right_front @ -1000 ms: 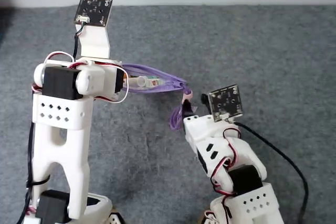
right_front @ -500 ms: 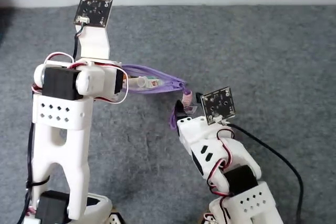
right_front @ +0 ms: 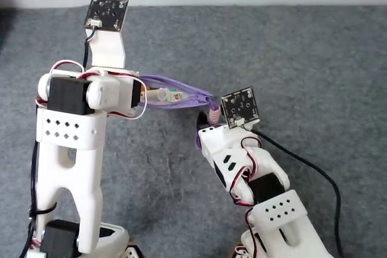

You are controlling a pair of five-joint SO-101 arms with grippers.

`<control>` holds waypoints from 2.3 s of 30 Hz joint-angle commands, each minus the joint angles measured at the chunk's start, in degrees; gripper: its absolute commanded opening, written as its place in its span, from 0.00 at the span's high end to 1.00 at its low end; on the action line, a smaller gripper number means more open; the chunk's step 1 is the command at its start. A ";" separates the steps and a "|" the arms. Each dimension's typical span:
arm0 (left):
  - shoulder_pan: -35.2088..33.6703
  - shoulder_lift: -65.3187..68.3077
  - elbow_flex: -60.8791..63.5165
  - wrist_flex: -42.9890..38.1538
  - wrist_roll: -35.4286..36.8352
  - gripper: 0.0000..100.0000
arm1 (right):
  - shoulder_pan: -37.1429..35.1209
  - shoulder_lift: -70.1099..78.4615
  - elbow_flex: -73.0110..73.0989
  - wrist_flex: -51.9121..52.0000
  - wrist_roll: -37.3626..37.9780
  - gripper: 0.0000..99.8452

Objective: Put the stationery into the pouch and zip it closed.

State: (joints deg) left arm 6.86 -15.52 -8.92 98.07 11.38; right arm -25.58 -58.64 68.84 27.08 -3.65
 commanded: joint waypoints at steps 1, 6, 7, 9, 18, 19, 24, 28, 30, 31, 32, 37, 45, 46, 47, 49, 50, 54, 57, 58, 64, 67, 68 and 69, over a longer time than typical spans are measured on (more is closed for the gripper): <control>-0.09 -0.62 -0.31 -0.97 0.18 0.99 | 0.66 0.22 -3.52 -0.92 0.79 0.82; -0.09 -0.62 -0.31 -0.97 0.18 0.99 | 2.15 0.13 -4.48 -0.84 0.88 0.82; -0.09 -0.62 -0.31 -0.97 0.18 0.99 | 2.86 0.13 -5.01 -0.57 0.88 0.82; -0.09 -0.62 -0.31 -0.97 0.18 0.99 | 4.00 0.13 -7.12 2.42 0.88 0.82; -0.09 -0.18 -0.40 -0.97 0.18 0.99 | 4.00 0.31 -10.99 7.87 0.88 0.82; -0.09 -0.18 -0.40 -0.97 0.18 0.99 | 4.00 0.31 -10.99 7.87 0.88 0.82; -0.09 -0.18 -0.40 -0.97 0.18 0.99 | 4.26 0.48 -10.99 7.87 0.88 0.82; -0.09 -0.18 -0.40 -0.97 0.18 0.99 | 3.91 0.84 -9.93 7.60 0.79 0.82; -0.09 -0.18 -0.40 -0.97 0.18 0.99 | 4.09 0.84 -8.26 6.02 0.79 0.82; -0.09 -0.18 -0.40 -0.97 0.18 0.99 | 4.26 0.84 -7.47 5.23 1.05 0.82; -0.09 -0.18 -0.40 -0.97 0.18 0.99 | 4.26 0.84 -6.77 4.44 1.93 0.82; -0.09 -0.18 -0.40 -0.97 0.18 0.99 | 3.38 0.84 -3.52 -0.66 5.54 0.82; -0.09 -0.18 -0.40 -0.97 0.18 0.99 | 3.12 0.92 -2.55 -0.66 6.51 0.82; -0.09 -0.18 -0.40 -0.97 0.18 0.99 | 3.12 0.92 -1.93 -1.01 6.51 0.82; -0.09 -0.18 -0.40 -0.97 0.18 0.99 | 3.03 0.92 -1.49 -1.10 6.68 0.82; -0.09 -0.18 -0.40 -0.97 0.18 0.99 | 3.03 1.63 -0.79 -1.10 8.44 0.82; -0.09 -0.18 -0.40 -0.97 0.18 0.99 | 3.03 2.15 -0.79 -1.10 9.05 0.82; -0.09 -0.18 -0.40 -0.97 0.18 0.99 | 3.03 4.09 -1.14 -4.18 9.76 0.82; -0.09 -0.18 -0.40 -0.97 0.18 0.99 | 3.03 5.58 -1.14 -7.25 9.85 0.82; -0.09 -0.18 -0.40 -0.88 0.18 0.99 | 3.03 6.02 -1.14 -7.60 10.02 0.82; -0.09 -0.35 -0.40 -0.70 0.18 0.99 | 3.38 5.14 -1.14 -7.34 12.66 0.82; -0.09 -0.35 -0.40 -0.70 0.18 0.99 | 3.03 2.24 -1.14 -4.35 12.66 0.82; -0.09 -0.35 -0.40 -0.70 0.18 0.99 | 2.95 0.92 -1.14 -2.59 12.66 0.82; -0.09 -0.35 -0.40 -0.70 0.18 0.99 | 2.95 -0.57 -1.14 -0.66 12.66 0.82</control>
State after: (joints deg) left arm 6.86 -15.52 -8.92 98.07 11.38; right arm -22.07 -55.21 68.40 22.86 8.31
